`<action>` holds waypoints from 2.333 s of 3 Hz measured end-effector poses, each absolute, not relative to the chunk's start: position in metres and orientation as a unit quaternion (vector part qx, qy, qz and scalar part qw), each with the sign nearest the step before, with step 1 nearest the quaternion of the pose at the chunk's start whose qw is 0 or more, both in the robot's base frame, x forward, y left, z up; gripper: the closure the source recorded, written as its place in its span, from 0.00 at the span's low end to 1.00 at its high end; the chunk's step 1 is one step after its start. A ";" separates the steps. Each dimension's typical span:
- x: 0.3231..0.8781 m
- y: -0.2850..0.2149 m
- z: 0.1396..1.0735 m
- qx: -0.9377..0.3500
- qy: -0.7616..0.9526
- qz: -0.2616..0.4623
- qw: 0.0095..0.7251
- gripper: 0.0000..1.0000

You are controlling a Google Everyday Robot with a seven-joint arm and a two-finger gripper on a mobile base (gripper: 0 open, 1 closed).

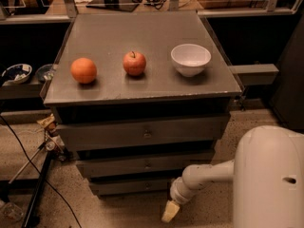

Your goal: Open bottom drawer

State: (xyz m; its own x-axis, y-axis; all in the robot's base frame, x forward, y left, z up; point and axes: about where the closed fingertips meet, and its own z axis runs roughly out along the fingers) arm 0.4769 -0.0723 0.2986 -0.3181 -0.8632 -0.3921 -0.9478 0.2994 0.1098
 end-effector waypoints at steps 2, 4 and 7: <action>0.488 -0.068 0.282 -0.566 0.797 0.158 0.139 0.00; 0.521 -0.065 0.235 -0.542 0.814 0.158 0.138 0.00; 0.545 -0.059 0.231 -0.536 0.811 0.161 0.171 0.00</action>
Offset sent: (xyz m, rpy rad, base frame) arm 0.0243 0.0076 -0.0369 0.0056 -0.0430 -0.0227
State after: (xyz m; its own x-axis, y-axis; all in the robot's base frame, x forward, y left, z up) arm 0.5450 -0.0586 0.2315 -0.3664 -0.8147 -0.4495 -0.9245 0.3731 0.0774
